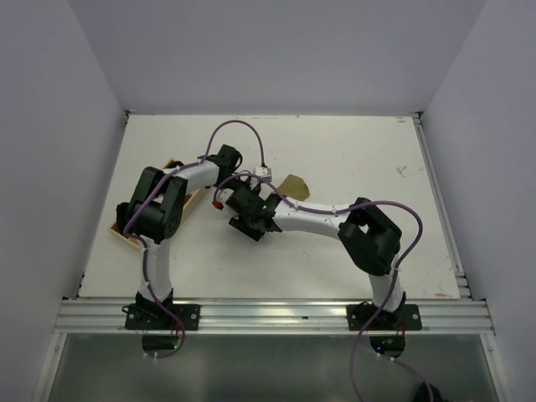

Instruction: Roll the underwear

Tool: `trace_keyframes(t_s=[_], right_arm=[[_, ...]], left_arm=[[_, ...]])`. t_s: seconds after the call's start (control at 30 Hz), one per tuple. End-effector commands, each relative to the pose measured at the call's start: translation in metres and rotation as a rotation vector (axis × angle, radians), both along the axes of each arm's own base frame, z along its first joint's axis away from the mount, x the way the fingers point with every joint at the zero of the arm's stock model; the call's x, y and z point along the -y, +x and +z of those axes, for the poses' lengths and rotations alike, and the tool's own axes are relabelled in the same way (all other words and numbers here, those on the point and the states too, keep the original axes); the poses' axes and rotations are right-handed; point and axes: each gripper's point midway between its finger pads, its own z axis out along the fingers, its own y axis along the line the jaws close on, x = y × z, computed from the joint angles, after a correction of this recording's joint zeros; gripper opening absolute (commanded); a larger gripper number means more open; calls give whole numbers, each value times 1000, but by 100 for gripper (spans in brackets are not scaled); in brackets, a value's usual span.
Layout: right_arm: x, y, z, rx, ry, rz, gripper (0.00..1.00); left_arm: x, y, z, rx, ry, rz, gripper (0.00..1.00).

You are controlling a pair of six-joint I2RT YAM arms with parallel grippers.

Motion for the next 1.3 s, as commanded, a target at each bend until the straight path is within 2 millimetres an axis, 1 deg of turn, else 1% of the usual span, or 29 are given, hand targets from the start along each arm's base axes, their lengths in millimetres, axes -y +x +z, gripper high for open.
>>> trace_keyframes(t_s=[0.0, 0.03, 0.23, 0.4, 0.57, 0.87, 0.97, 1.0, 1.1, 1.27], right_arm=[[4, 11, 5, 48, -53, -8, 46], [6, 12, 1, 49, -69, -9, 46], [6, 16, -6, 60, -108, -8, 47], [6, 16, -8, 60, -111, -4, 47], [3, 16, -5, 68, -106, 8, 47], [-2, 17, -14, 51, -115, 14, 46], [0, 14, -24, 32, -132, 3, 45], [2, 16, -25, 37, -139, -14, 44], [11, 17, -32, 43, -171, -36, 41], [16, 22, -31, 63, -192, -56, 41]], left_arm=[[3, 3, 2, 11, -8, -7, 0], [2, 2, 0, 6, -4, -7, 0], [3, 2, -3, 0, 3, -8, 0], [5, -1, -5, -5, 10, -18, 0], [4, -2, -9, -8, 27, -19, 0], [3, -4, -11, -10, 36, -21, 0], [4, -4, -10, -15, 31, -16, 0], [5, -5, -6, -7, 18, -24, 0], [5, -9, -3, -7, 5, -34, 3], [0, -14, -6, -11, 23, -31, 3]])
